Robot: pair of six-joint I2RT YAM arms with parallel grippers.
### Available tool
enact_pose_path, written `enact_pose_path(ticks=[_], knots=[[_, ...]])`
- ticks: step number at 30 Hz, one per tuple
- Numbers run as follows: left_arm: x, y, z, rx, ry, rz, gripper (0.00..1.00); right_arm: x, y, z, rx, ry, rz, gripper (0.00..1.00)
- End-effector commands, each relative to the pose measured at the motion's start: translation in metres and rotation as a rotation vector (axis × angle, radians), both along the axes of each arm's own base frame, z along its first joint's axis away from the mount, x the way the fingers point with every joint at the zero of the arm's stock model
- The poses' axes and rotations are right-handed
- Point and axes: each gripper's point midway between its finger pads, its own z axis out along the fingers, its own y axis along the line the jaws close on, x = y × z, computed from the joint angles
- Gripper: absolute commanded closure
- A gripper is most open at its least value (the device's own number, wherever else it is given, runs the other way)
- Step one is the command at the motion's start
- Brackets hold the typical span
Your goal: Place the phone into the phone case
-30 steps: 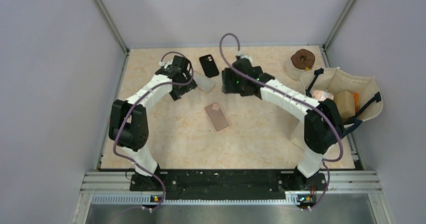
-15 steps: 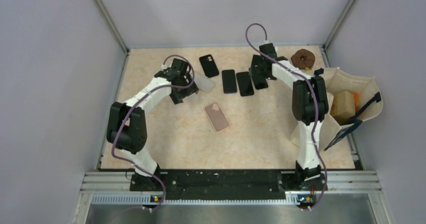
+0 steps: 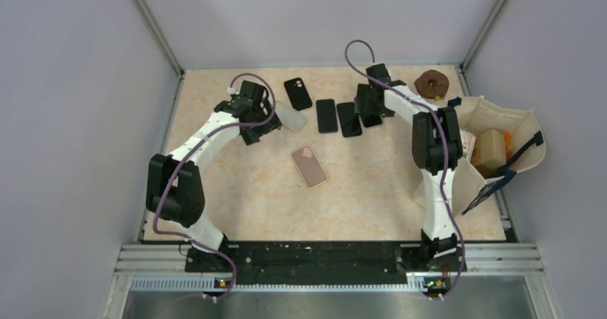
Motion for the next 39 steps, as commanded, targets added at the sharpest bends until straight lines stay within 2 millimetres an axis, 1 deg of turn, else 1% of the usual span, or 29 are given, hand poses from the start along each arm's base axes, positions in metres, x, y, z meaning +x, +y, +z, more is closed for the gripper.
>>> enact_pose_path(ticks=[1,4,12,15,17,19,20,22,23,26,29,32,36,37,39], knots=[[-0.001,0.002,0.015,-0.009,-0.044,-0.004,0.18,-0.01,-0.001,-0.013,-0.035,0.051,0.027,0.11],[0.0,0.002,0.014,-0.009,-0.043,-0.003,0.18,-0.017,0.002,-0.018,-0.042,0.071,0.052,0.11],[-0.001,0.002,0.018,-0.008,-0.051,0.001,0.18,-0.038,0.021,-0.028,-0.026,0.11,0.118,0.12],[-0.002,0.004,0.018,-0.001,-0.049,-0.002,0.18,-0.042,0.019,-0.031,-0.032,0.115,0.114,0.12],[-0.002,0.003,0.018,-0.002,-0.049,-0.003,0.18,-0.043,0.018,-0.034,-0.036,0.121,0.113,0.15],[-0.002,0.003,0.021,-0.006,-0.054,-0.003,0.18,-0.047,0.019,-0.035,-0.024,0.131,0.114,0.23],[-0.003,0.003,0.02,-0.006,-0.052,-0.005,0.18,-0.048,0.02,-0.036,-0.015,0.135,0.115,0.28],[-0.004,0.003,0.023,-0.008,-0.06,-0.01,0.18,-0.051,0.02,-0.034,-0.01,0.138,0.116,0.42],[-0.005,0.003,0.023,-0.008,-0.058,-0.012,0.18,-0.053,0.02,-0.033,-0.007,0.139,0.117,0.46],[-0.007,-0.001,0.024,-0.022,-0.055,-0.041,0.18,-0.062,0.016,-0.027,0.004,0.148,0.108,0.49],[-0.013,-0.011,0.022,-0.061,-0.038,-0.097,0.18,-0.078,0.013,-0.016,0.033,0.149,0.088,0.54],[-0.023,-0.027,0.019,-0.117,-0.024,-0.163,0.18,-0.098,0.015,-0.007,0.087,0.152,0.064,0.58],[-0.04,-0.053,0.013,-0.192,-0.01,-0.234,0.2,-0.136,0.016,0.0,0.174,0.151,0.028,0.58],[-0.045,-0.061,0.01,-0.206,-0.003,-0.252,0.2,-0.146,0.02,0.003,0.213,0.149,0.03,0.58],[-0.053,-0.078,0.004,-0.228,0.012,-0.284,0.21,-0.167,0.017,0.005,0.24,0.147,0.01,0.58]])
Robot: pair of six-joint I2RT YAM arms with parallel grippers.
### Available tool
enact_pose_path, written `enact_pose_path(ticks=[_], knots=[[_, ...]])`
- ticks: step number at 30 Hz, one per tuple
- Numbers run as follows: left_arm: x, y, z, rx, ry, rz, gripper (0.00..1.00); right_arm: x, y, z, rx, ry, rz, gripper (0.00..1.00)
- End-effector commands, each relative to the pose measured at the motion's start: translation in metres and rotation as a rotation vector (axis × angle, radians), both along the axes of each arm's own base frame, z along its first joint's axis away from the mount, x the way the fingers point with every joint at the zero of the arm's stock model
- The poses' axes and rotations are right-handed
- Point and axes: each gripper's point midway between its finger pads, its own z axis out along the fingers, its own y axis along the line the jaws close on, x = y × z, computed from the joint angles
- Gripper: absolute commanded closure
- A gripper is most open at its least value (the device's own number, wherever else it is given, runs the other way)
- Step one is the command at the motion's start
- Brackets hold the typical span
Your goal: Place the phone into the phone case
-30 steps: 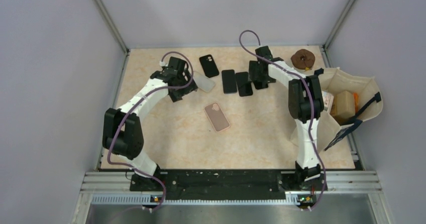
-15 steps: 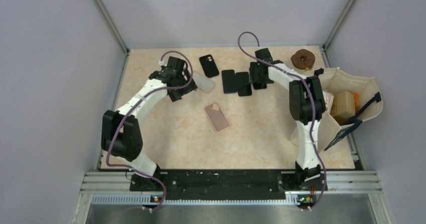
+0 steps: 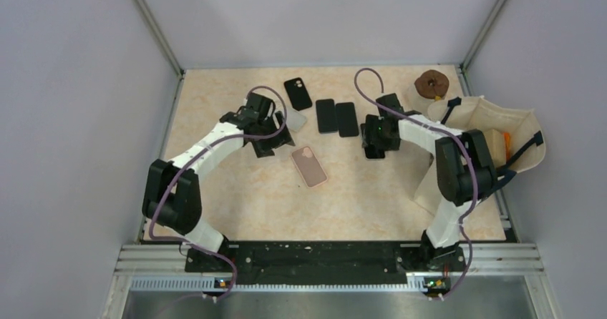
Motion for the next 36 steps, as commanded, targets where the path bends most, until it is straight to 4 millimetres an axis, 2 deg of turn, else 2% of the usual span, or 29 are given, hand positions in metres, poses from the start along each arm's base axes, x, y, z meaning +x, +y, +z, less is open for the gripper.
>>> enact_pose_path(ticks=[1,5,8,12,14,19,24,32,36], knots=[[-0.016,-0.047,0.011,-0.117,-0.036,-0.109,0.2,-0.058,0.013,0.011,0.141,0.05,-0.043,0.57],[-0.029,-0.086,0.0,-0.179,-0.007,-0.16,0.22,-0.1,0.02,0.014,0.208,0.043,-0.043,0.57],[-0.031,-0.113,-0.007,-0.228,0.015,-0.183,0.23,-0.125,0.037,0.016,0.251,0.038,-0.015,0.57],[-0.026,-0.142,-0.017,-0.281,0.045,-0.191,0.25,-0.149,0.055,0.016,0.326,0.032,0.004,0.57],[-0.024,-0.152,-0.029,-0.306,0.074,-0.187,0.27,-0.156,0.06,0.016,0.351,0.026,0.014,0.57],[-0.02,-0.178,-0.043,-0.355,0.1,-0.209,0.3,-0.162,0.066,0.013,0.376,0.026,0.04,0.56],[-0.019,-0.193,-0.049,-0.362,0.115,-0.23,0.3,-0.161,0.072,0.012,0.389,0.029,0.065,0.56],[-0.021,-0.203,-0.051,-0.352,0.127,-0.251,0.31,-0.162,0.078,0.009,0.4,0.036,0.074,0.56],[-0.024,-0.203,-0.044,-0.345,0.115,-0.252,0.34,-0.162,0.078,0.012,0.405,0.027,0.074,0.56]])
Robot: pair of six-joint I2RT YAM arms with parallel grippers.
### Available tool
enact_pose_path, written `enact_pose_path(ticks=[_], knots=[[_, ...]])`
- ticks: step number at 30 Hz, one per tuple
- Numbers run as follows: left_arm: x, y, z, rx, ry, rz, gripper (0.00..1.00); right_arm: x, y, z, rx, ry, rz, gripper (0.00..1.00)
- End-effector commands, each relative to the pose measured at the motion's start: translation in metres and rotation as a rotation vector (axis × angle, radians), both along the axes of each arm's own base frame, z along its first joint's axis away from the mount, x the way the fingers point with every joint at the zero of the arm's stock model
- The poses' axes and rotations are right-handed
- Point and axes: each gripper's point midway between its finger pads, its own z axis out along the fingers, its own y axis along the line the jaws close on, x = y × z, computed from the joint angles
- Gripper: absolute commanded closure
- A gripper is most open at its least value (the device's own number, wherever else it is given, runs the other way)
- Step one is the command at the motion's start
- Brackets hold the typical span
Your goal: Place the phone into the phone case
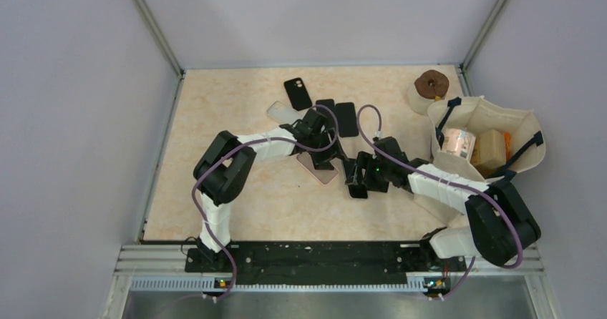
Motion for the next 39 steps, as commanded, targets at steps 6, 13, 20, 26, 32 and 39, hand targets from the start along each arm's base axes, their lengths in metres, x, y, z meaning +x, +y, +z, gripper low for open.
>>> enact_pose_path(ticks=[6,13,20,26,32,39], knots=[[0.004,-0.005,0.044,-0.013,-0.088,0.015,0.39,0.001,0.01,0.008,0.042,-0.027,0.017,0.56],[0.004,-0.009,0.052,-0.019,-0.112,-0.001,0.43,0.0,0.01,0.013,0.054,-0.039,0.017,0.56],[0.006,-0.017,0.042,0.02,-0.092,-0.003,0.46,-0.001,0.009,0.012,0.05,-0.037,0.016,0.57],[0.007,-0.014,0.029,0.051,-0.067,0.021,0.49,-0.002,0.008,0.012,0.047,-0.039,0.017,0.57],[0.007,-0.015,0.025,0.055,-0.068,0.015,0.47,-0.002,0.008,0.012,0.047,-0.037,0.02,0.57],[0.004,-0.026,0.014,0.047,-0.046,-0.009,0.49,-0.001,0.008,0.011,0.045,-0.039,0.02,0.57]])
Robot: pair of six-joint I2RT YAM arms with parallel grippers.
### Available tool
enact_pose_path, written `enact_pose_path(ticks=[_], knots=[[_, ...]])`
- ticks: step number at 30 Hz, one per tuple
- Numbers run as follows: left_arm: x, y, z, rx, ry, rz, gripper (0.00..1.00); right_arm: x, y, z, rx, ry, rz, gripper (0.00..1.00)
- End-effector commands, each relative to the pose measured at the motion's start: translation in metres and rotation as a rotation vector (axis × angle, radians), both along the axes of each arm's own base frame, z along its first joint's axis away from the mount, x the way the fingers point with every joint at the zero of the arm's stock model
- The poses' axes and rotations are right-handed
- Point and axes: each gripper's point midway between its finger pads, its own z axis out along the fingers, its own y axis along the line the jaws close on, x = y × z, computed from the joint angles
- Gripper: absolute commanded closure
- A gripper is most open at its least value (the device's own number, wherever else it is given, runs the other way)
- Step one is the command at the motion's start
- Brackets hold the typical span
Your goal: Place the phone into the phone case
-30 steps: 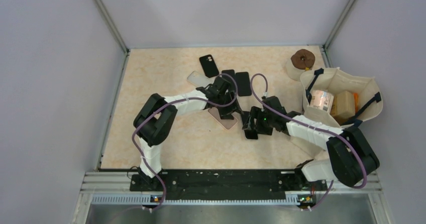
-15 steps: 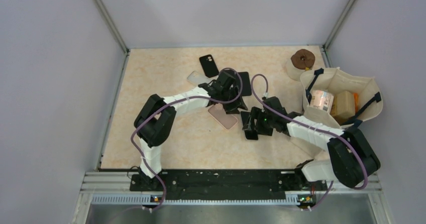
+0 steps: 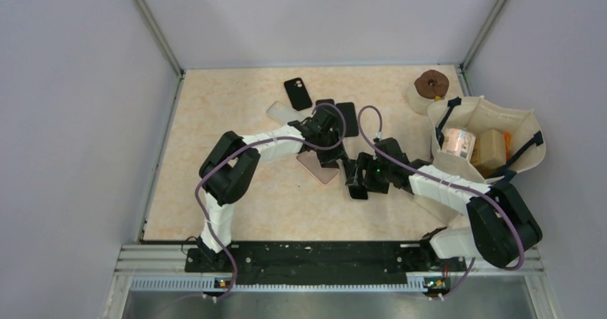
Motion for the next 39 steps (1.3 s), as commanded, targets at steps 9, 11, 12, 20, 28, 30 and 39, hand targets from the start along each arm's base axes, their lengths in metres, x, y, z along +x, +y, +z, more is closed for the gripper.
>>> enact_pose_path(ticks=[9,11,12,20,28,30,39], knots=[[-0.001,-0.03,0.006,-0.091,-0.003,-0.05,0.84,0.002,0.008,0.01,0.035,-0.05,0.023,0.57],[-0.003,-0.032,0.005,-0.096,0.004,-0.057,0.91,0.003,0.008,0.011,0.034,-0.053,0.023,0.56],[-0.003,-0.033,0.005,-0.1,0.007,-0.059,0.97,0.003,0.008,0.011,0.032,-0.054,0.024,0.54],[0.0,-0.027,0.023,-0.158,-0.024,-0.066,1.0,0.011,0.006,0.022,0.0,-0.102,0.055,0.19],[0.011,-0.006,0.047,-0.221,-0.064,-0.053,1.0,0.022,0.019,0.04,0.035,-0.157,0.117,0.12],[0.012,0.001,0.049,-0.24,-0.073,-0.051,1.0,0.024,0.024,0.046,0.053,-0.176,0.144,0.11],[0.012,0.032,0.069,-0.412,-0.152,-0.062,1.0,0.033,0.041,0.064,0.128,-0.224,0.239,0.1]])
